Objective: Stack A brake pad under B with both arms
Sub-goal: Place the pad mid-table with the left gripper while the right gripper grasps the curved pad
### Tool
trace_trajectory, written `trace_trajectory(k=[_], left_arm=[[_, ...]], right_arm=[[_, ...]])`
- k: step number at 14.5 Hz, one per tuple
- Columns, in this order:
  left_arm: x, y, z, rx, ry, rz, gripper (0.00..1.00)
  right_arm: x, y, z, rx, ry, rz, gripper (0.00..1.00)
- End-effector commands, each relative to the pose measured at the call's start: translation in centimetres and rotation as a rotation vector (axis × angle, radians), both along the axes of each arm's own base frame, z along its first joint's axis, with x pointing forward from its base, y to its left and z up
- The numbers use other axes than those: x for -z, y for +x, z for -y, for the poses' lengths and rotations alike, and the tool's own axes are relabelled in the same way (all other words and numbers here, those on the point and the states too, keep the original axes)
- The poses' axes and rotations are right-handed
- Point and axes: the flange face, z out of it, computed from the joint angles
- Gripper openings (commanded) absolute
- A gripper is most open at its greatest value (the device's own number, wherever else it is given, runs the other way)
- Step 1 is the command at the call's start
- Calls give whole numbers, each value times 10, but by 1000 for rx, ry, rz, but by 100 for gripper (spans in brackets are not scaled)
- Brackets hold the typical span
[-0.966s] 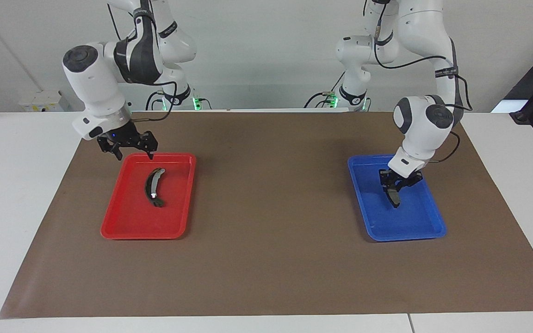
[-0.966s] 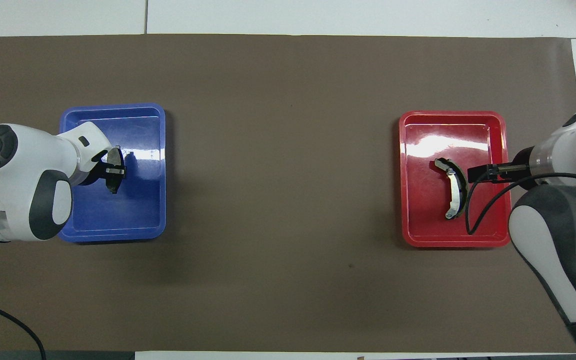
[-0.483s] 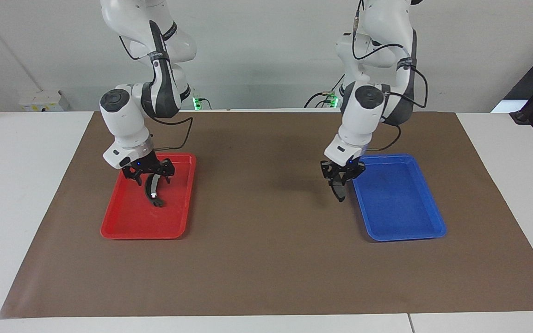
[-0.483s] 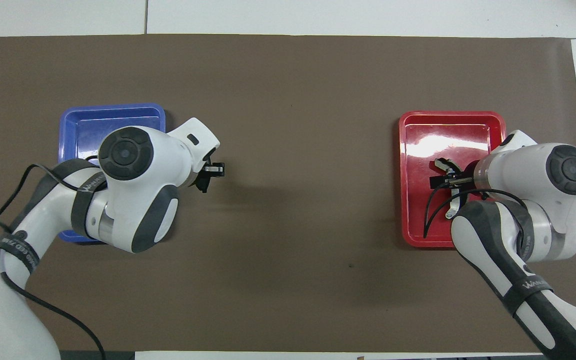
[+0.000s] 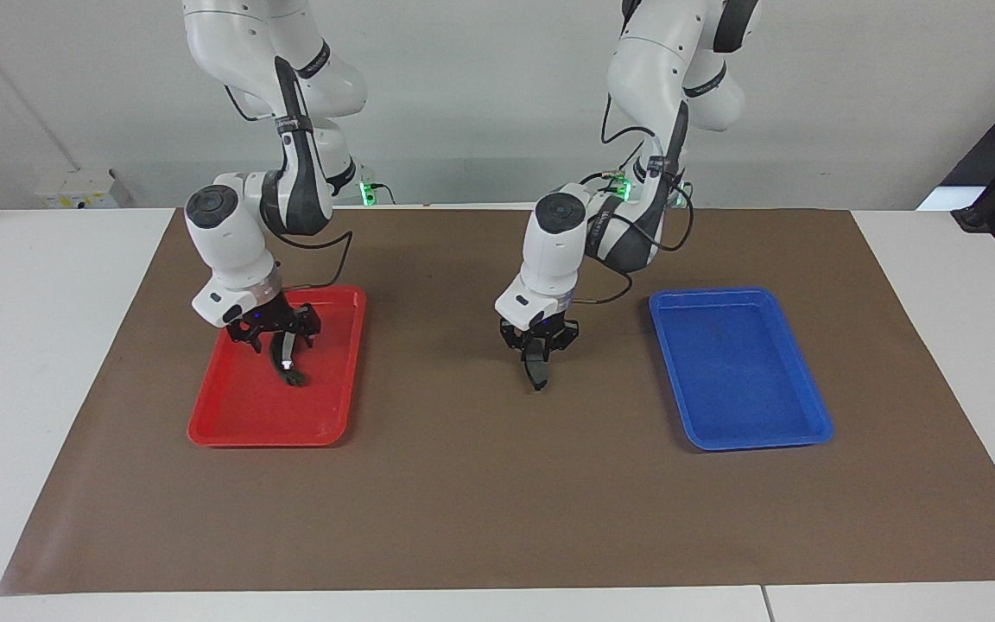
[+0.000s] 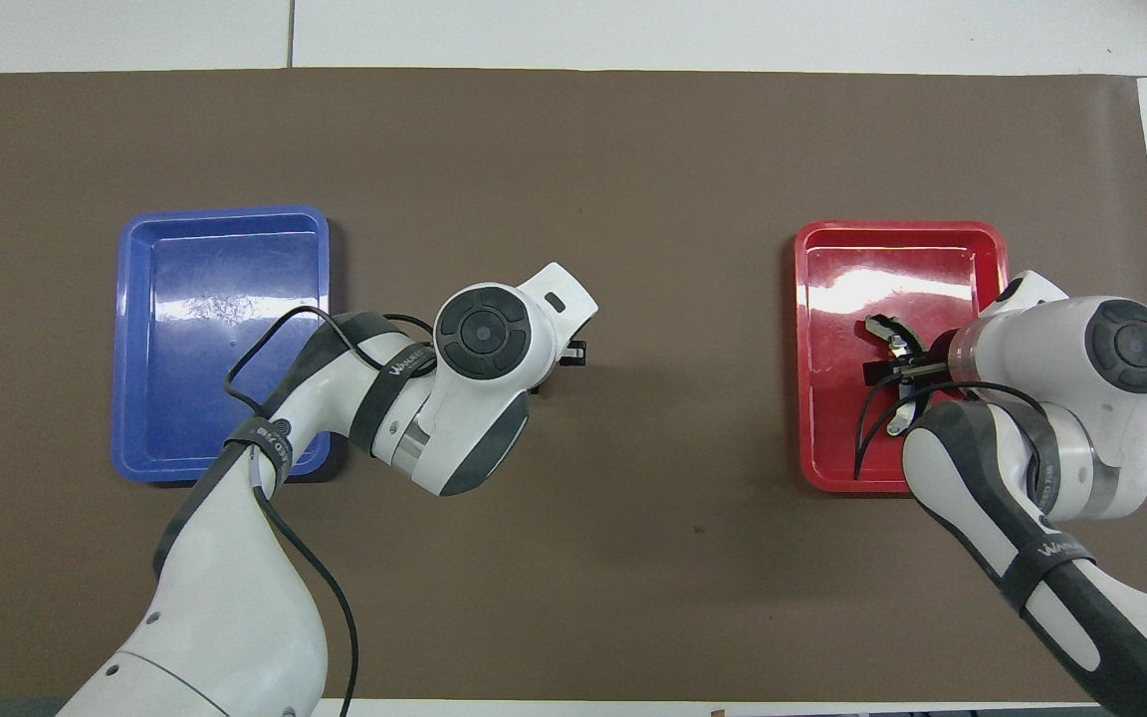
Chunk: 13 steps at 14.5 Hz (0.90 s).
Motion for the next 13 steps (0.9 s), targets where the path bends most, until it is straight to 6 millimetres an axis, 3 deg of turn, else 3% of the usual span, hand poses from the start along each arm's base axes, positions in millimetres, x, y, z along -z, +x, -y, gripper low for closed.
trace_trajectory(k=[1,2,4,5,8,10,12,13], left_arm=[[-3,2,6,-28,-16,7,100],[-14,5,1,-39,-24,15,100],[-52,16,-27,-71,-21,7,100],[-72,20,-50,-102,-7,-13,100],[-119,28,-136,-98,46,-94,100],[-145,42,-207,-71,59,-136,100],[-169,56,-275,-52,44,-116,100],[-182,57,-304,-52,38,-105,100]], right_arm=[[5,-5,2,-16,13,4,99],[5,-6,2,-17,13,4,97],[6,-5,2,-17,13,5,91],[12,-6,2,-17,13,-5,90],[16,-4,3,-17,12,1,86],[16,-4,3,-15,12,2,84],[16,-4,3,-18,12,-1,65],[17,-5,3,-19,12,-7,44]])
